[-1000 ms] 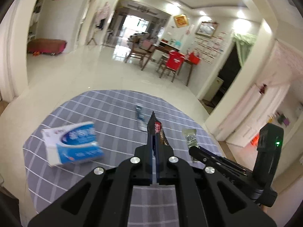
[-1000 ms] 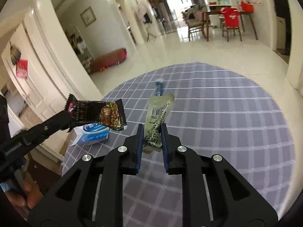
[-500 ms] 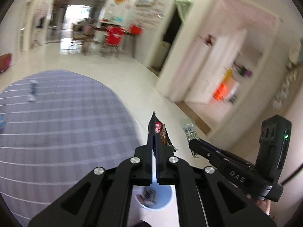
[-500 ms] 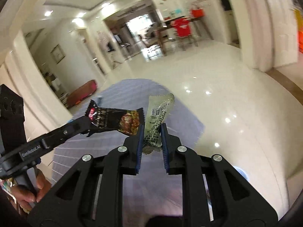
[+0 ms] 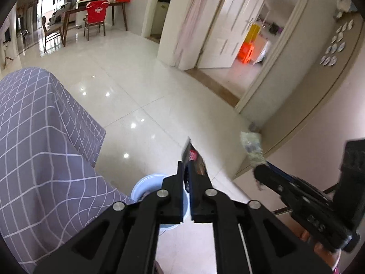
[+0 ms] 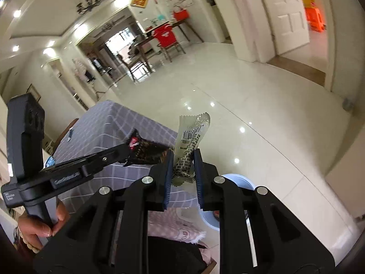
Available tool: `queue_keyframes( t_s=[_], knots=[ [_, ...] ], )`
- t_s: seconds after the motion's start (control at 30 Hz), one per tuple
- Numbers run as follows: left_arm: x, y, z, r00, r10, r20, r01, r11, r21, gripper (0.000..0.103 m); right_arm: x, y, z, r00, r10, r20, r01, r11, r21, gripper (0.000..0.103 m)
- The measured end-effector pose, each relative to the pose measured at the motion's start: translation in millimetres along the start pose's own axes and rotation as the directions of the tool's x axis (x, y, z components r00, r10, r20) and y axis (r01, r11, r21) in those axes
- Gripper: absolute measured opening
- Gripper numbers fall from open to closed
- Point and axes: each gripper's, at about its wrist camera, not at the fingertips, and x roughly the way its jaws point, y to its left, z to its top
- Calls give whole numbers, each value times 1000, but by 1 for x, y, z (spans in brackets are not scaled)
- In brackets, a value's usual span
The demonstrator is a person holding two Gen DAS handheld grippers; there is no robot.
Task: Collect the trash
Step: 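Carry both wrappers over the bucket and open the left tool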
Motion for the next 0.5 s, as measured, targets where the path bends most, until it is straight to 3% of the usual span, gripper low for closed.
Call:
queue_keyframes(
  t_s=[0.07,0.13,0.2,0.5],
  knots=[
    [17,-1,2,998,35,-55,-35,999,0,76,2,-10,-3,1000,-8,-10,9,1000,18,18],
    [20,1,1,993,104,-47,-105,995,-3,78,3,-16,-8,1000,-14,-24,15,1000,25,18],
    [22,5,-2,995,61,-72,-63,998,-16,78,4,-20,-11,999,-19,-35,20,999,27,18],
    [15,9,-10,993,101,-65,-102,995,-13,78,25,-1,-10,997,8,-72,-7,1000,10,18]
  ],
)
